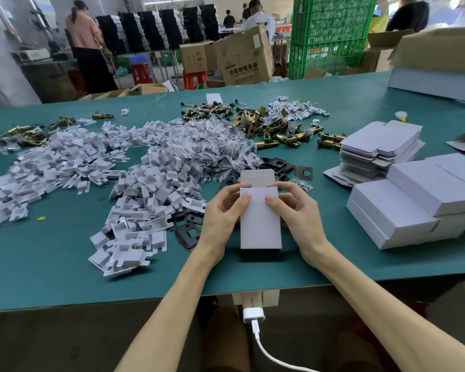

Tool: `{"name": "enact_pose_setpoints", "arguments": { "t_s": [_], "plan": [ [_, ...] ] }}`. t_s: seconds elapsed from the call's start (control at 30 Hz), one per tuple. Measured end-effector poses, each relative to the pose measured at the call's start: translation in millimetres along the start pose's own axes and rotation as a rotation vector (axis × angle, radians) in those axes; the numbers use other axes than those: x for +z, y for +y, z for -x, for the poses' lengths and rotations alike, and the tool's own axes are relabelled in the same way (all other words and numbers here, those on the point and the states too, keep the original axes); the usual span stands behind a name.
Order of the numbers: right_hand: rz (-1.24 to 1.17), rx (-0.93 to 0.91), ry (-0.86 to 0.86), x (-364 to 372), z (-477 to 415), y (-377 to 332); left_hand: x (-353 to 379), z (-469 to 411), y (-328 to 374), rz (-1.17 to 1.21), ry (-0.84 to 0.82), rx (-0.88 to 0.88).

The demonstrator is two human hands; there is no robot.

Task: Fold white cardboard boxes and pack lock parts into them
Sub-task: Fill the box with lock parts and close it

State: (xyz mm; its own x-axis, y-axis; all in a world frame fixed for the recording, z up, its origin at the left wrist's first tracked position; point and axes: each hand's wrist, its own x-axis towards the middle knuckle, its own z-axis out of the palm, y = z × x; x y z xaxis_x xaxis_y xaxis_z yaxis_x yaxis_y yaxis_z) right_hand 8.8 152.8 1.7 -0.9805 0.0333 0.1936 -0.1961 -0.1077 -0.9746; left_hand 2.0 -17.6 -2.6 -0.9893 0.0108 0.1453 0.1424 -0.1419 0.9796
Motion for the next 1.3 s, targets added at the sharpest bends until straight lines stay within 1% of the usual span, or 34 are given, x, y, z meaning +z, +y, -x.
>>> {"name": "enact_pose_setpoints", "arguments": {
  "t_s": [0.1, 0.23, 0.37, 0.57, 0.83, 1.03, 1.3],
  "plan": [
    [0.019, -0.006, -0.022, -0.4, 1.3, -0.1, -0.8, -0.5, 1.3, 0.026, 0.032, -0.043],
    [0.038, 0.004, -0.055, -1.0, 1.7, 1.4, -3.6, -2.0, -0.9, 0.033, -0.008, -0.086],
    [0.023, 0.01, -0.056, -1.2, 1.6, 1.6, -2.6, -1.5, -0.3, 0.029, -0.025, -0.083],
    [0.007, 0.021, -0.104, -0.3, 3.1, -0.5, -1.2, -0.6, 0.9, -0.022, -0.046, -0.05],
    [0.012, 0.005, -0.116, -0.7, 4.0, -1.7, -0.4, 0.7, 1.5, -0.015, -0.06, -0.083],
    [0.014, 0.01, -0.111, 0.1, 3.9, -1.9, 0.0, 1.2, 2.5, 0.002, -0.067, -0.091],
    [0.043, 0.027, -0.092, -0.9, 3.4, 0.6, 0.8, 2.7, 4.4, -0.041, -0.071, -0.065]
  ]
}}
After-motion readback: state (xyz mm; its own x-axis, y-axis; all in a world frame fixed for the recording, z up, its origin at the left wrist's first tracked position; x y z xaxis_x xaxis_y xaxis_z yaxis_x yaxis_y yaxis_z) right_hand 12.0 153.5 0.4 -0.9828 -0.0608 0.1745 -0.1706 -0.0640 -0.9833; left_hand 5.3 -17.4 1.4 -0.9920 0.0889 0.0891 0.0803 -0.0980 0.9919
